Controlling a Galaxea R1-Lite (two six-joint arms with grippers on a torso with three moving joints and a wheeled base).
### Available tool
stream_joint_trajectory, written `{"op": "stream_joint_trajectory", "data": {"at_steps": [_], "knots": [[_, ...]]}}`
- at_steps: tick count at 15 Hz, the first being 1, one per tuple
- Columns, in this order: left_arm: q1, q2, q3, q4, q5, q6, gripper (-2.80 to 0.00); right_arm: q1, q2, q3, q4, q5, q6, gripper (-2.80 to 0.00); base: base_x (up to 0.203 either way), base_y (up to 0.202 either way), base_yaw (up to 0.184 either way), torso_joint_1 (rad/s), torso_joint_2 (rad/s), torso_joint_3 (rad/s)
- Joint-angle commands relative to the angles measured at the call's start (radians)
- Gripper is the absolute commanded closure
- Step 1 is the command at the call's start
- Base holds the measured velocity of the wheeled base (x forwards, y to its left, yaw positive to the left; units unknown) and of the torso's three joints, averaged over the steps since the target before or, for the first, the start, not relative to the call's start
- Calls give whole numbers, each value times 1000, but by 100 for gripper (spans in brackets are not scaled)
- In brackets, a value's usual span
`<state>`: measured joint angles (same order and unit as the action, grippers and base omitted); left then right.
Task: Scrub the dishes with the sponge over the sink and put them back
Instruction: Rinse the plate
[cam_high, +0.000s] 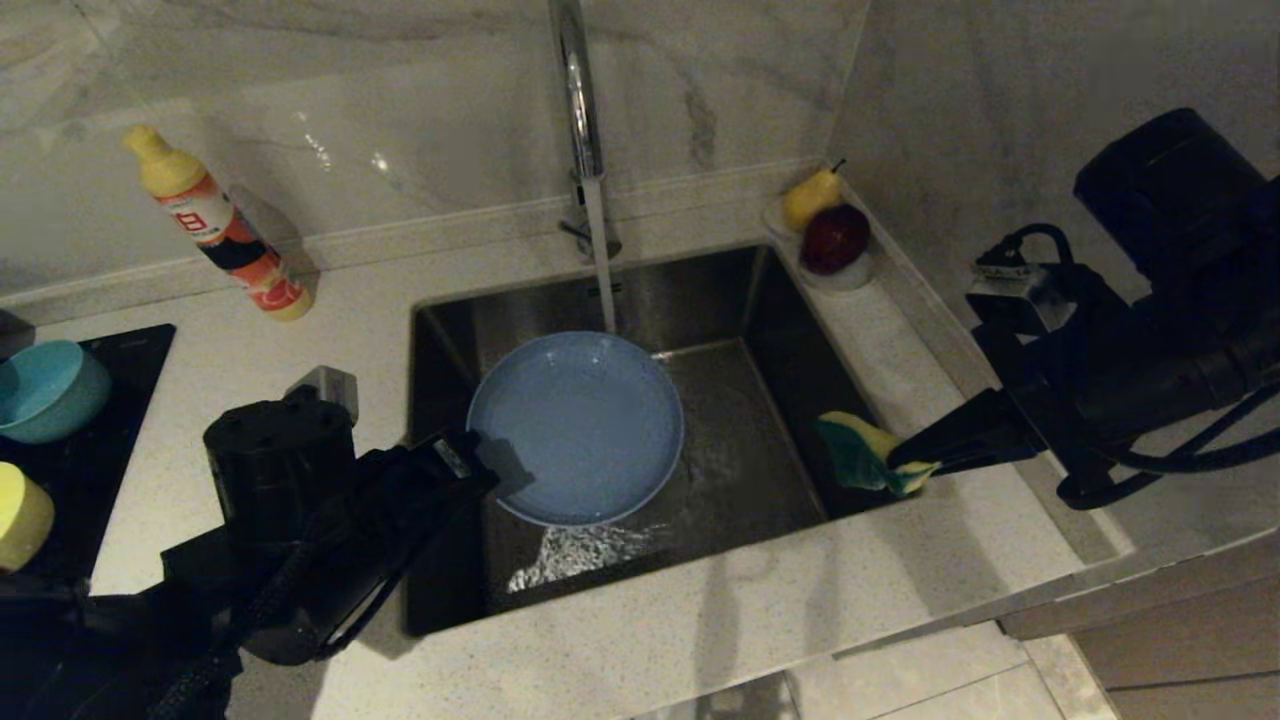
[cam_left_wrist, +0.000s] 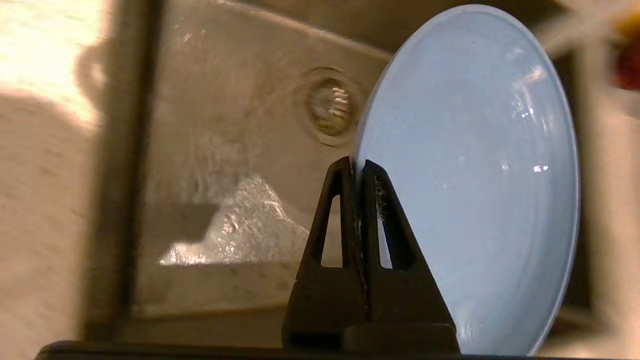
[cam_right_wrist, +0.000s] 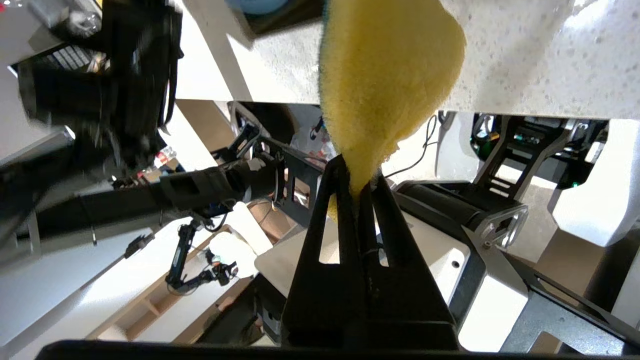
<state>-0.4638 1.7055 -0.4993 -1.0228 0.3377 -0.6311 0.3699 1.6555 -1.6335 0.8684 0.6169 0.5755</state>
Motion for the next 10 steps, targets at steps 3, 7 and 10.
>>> {"op": "stream_joint_trajectory", "data": {"at_steps": [3, 7, 10], "knots": [[39, 126, -99, -5, -8, -3, 0, -15, -40, 164, -123, 23, 0, 0, 0, 0, 0, 0, 0, 0], [39, 194, -165, -8, -72, -5, 0, -19, -60, 244, -192, 23, 0, 0, 0, 0, 0, 0, 0, 0], [39, 227, -193, -7, -80, -6, 0, -19, -72, 256, -193, 23, -2, 0, 0, 0, 0, 0, 0, 0]]}}
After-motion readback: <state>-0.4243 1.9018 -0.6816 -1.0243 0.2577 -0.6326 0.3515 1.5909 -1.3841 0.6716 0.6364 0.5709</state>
